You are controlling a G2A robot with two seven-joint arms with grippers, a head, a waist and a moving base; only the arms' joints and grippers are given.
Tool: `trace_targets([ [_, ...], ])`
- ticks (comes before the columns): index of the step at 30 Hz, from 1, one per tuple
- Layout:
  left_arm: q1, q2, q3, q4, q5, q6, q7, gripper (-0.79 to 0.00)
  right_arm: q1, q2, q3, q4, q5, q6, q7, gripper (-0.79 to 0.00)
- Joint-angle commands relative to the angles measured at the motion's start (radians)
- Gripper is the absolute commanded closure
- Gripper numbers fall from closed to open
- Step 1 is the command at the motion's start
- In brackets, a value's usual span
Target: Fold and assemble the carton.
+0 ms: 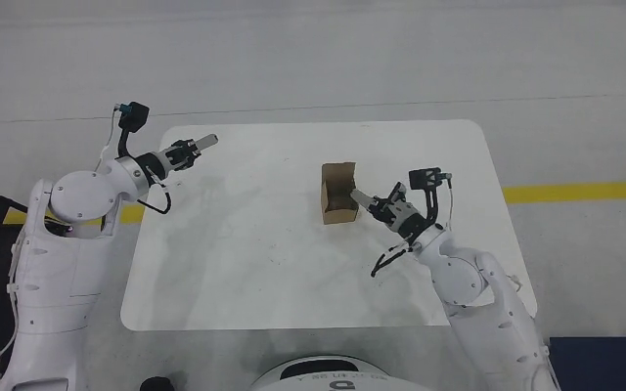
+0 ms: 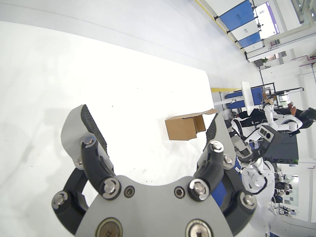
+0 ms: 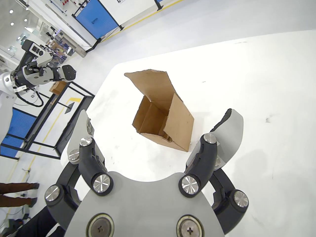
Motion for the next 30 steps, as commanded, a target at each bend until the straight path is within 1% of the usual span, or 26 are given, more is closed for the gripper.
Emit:
trace_targets([
  [1, 0.000, 0.000, 0.000, 0.000, 0.000, 0.000, 0.000, -0.785, 0.014, 0.005, 0.020, 0.007, 0.000, -0.005, 0.063, -0.785],
  [9, 0.003, 0.000, 0.002, 0.000, 0.007, -0.002, 0.006, -0.785, 0.014, 0.006, 0.022, 0.007, 0.002, -0.007, 0.068, -0.785],
  [11, 0.019, -0.002, 0.032, 0.000, 0.050, -0.015, 0.039, -0.785, 0.017, 0.005, 0.018, 0.028, 0.005, 0.009, 0.071, -0.785],
  [15, 0.021, -0.006, 0.104, -0.002, 0.142, -0.042, 0.068, -0.785, 0.066, 0.002, -0.032, 0.054, -0.004, 0.072, 0.166, -0.785],
  [18, 0.005, -0.011, 0.157, 0.011, 0.173, -0.048, 0.067, -0.785, 0.110, -0.001, -0.067, 0.088, -0.034, 0.149, 0.219, -0.785],
  [21, -0.020, -0.018, 0.216, 0.028, 0.207, -0.056, 0.062, -0.785, 0.149, -0.007, -0.092, 0.120, -0.036, 0.213, 0.225, -0.736],
  [22, -0.030, -0.021, 0.235, 0.036, 0.215, -0.059, 0.061, -0.785, 0.156, -0.008, -0.097, 0.125, -0.037, 0.223, 0.224, -0.733],
  [23, -0.039, -0.024, 0.255, 0.043, 0.223, -0.063, 0.058, -0.785, 0.161, -0.009, -0.101, 0.126, -0.034, 0.226, 0.217, -0.727],
  [28, -0.088, -0.040, 0.336, 0.088, 0.223, -0.071, 0.057, -0.785, 0.159, -0.010, -0.090, 0.143, 0.027, 0.175, 0.167, -0.643],
  [30, -0.111, -0.048, 0.368, 0.110, 0.222, -0.070, 0.065, -0.785, 0.160, -0.010, -0.077, 0.153, 0.046, 0.176, 0.152, -0.637],
])
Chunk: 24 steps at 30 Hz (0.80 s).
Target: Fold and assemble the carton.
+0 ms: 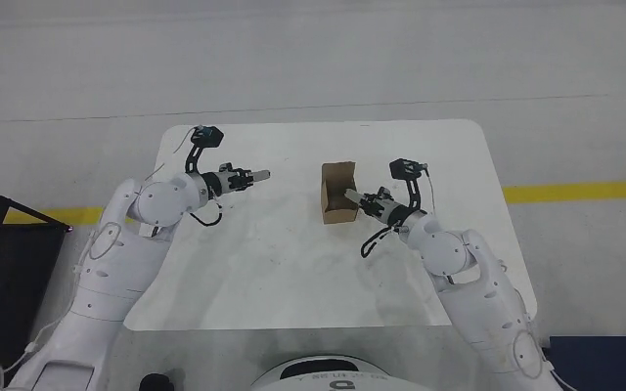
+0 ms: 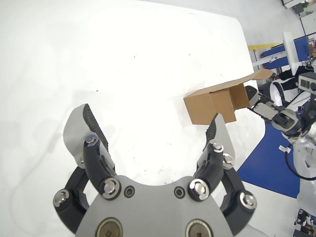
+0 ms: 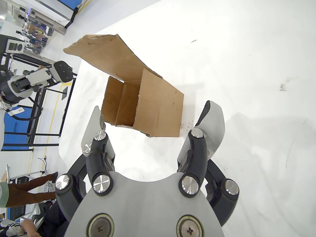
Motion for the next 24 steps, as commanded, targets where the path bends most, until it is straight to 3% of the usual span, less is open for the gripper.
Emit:
trace_targets([
  [1, -0.021, -0.008, 0.031, 0.022, -0.001, 0.004, 0.011, -0.785, -0.003, 0.000, 0.013, -0.001, 0.019, 0.006, -0.014, -0.628],
  [6, -0.084, -0.032, 0.110, 0.074, -0.020, 0.014, 0.027, -0.785, -0.019, 0.002, 0.044, 0.011, 0.044, 0.032, -0.037, -0.603],
  [12, -0.155, -0.067, 0.214, 0.131, -0.032, 0.024, 0.037, -0.785, 0.044, -0.004, -0.013, 0.066, 0.011, 0.111, 0.028, -0.613],
  [14, -0.175, -0.079, 0.246, 0.147, -0.034, 0.027, 0.040, -0.785, 0.048, -0.004, -0.025, 0.066, 0.001, 0.112, 0.041, -0.548],
  [18, -0.206, -0.097, 0.293, 0.176, -0.031, 0.027, 0.043, -0.785, 0.050, -0.003, -0.046, 0.057, -0.012, 0.109, 0.087, -0.493],
  [24, -0.226, -0.111, 0.320, 0.206, -0.024, 0.022, 0.040, -0.785, 0.069, -0.003, -0.077, 0.063, -0.028, 0.115, 0.140, -0.480],
])
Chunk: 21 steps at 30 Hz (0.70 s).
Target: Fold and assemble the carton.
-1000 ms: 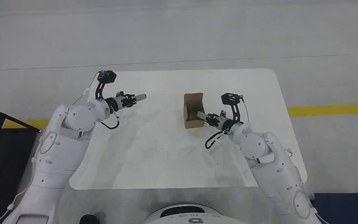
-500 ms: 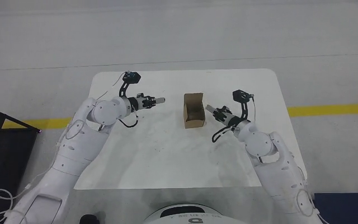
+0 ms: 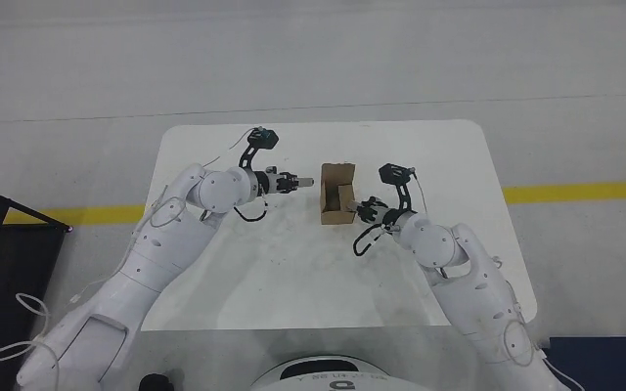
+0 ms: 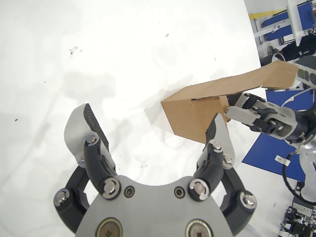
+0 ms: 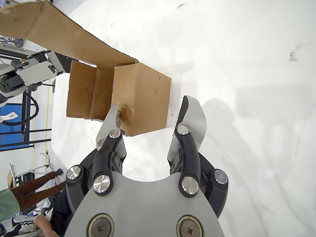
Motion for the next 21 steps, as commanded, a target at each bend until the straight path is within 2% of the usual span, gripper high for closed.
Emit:
trace_targets([
  [1, -0.003, -0.003, 0.004, 0.006, 0.004, -0.002, 0.000, -0.785, 0.008, -0.001, -0.009, 0.007, 0.000, -0.001, 0.005, -0.480],
  [8, -0.009, -0.011, 0.009, 0.022, 0.006, -0.009, -0.002, -0.785, 0.036, -0.006, -0.047, 0.034, 0.005, -0.024, -0.002, -0.514],
  [12, -0.008, -0.013, 0.008, 0.022, 0.010, -0.014, -0.002, -0.785, 0.062, -0.010, -0.068, 0.065, -0.004, -0.024, -0.014, -0.486],
  [16, 0.000, -0.013, 0.004, 0.011, 0.018, -0.027, -0.007, -0.785, 0.073, -0.013, -0.075, 0.070, -0.007, -0.021, -0.030, -0.508],
  [21, 0.012, -0.012, -0.002, -0.002, 0.028, -0.034, -0.016, -0.785, 0.046, -0.007, -0.043, 0.036, 0.027, -0.047, -0.039, -0.628],
])
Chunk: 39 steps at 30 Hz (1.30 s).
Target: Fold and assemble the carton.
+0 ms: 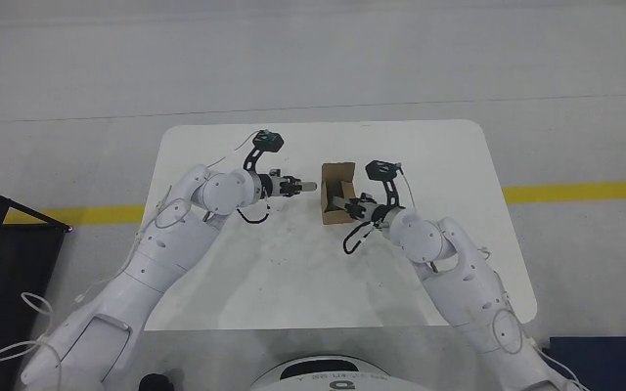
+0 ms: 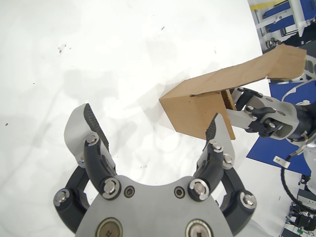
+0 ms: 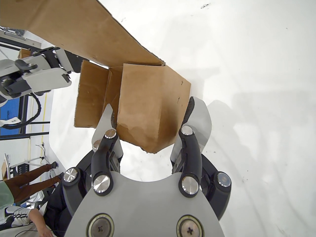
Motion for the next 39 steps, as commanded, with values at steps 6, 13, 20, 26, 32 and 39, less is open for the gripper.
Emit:
trace_targets([
  [6, 0.007, -0.002, -0.003, -0.008, 0.008, 0.002, -0.006, -0.785, -0.042, 0.008, 0.077, -0.017, 0.060, -0.033, -0.066, -0.536],
  [13, 0.012, -0.005, -0.009, -0.009, 0.010, 0.002, -0.007, -0.785, -0.009, 0.003, 0.062, 0.048, 0.041, 0.012, -0.099, -0.391],
  [20, 0.015, -0.007, -0.014, -0.009, 0.011, -0.003, -0.010, -0.785, 0.042, -0.004, -0.001, 0.088, 0.013, 0.021, -0.046, -0.336],
  [26, 0.017, -0.010, -0.018, -0.008, 0.012, -0.004, -0.015, -0.785, 0.047, -0.006, -0.022, 0.073, 0.004, 0.020, -0.023, 0.000],
  [32, 0.021, -0.011, -0.028, -0.004, 0.008, -0.005, -0.005, -0.785, 0.032, -0.009, -0.062, 0.026, -0.063, 0.081, -0.035, 0.000],
  [39, 0.032, -0.008, -0.054, -0.007, 0.005, -0.011, 0.006, -0.785, 0.027, -0.017, -0.114, -0.012, -0.131, 0.157, -0.046, -0.314],
])
